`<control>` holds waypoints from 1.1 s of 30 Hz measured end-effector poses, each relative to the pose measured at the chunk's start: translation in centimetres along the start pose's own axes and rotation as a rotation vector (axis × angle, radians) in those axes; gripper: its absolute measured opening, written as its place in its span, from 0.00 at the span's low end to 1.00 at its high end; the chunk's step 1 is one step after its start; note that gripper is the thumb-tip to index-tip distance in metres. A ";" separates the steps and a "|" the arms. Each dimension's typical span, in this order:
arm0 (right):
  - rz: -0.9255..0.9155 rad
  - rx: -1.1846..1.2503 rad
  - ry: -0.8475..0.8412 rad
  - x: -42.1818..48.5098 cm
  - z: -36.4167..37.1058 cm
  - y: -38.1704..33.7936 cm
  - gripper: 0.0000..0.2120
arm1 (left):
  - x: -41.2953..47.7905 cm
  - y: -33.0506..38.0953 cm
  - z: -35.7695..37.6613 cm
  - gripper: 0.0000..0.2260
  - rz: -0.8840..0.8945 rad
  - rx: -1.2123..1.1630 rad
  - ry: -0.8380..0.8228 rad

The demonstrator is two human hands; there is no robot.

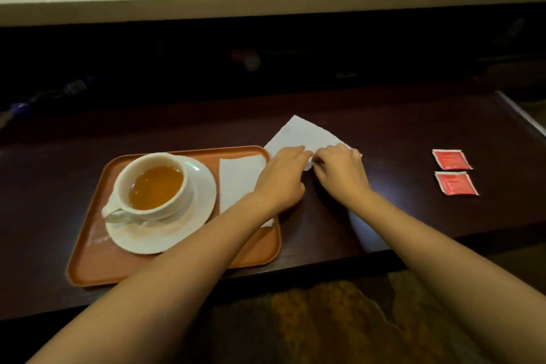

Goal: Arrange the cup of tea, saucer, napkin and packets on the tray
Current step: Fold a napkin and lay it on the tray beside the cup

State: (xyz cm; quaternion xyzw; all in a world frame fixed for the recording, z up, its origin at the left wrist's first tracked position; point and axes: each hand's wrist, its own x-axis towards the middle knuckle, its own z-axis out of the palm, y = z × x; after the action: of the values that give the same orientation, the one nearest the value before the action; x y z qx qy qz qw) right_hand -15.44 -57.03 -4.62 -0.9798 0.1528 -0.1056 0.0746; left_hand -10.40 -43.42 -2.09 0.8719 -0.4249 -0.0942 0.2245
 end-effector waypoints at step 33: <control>-0.301 0.290 -0.200 6.7 -2.1 4.4 0.21 | -0.2 2.0 4.2 0.12 -0.131 0.264 0.172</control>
State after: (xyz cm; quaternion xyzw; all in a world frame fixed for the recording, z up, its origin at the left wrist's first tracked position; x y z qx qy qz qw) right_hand -10.92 -63.54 -2.16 -0.9761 -0.0198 -0.0389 0.2130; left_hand -13.43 -45.62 -4.88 0.9245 -0.3551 0.0229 0.1369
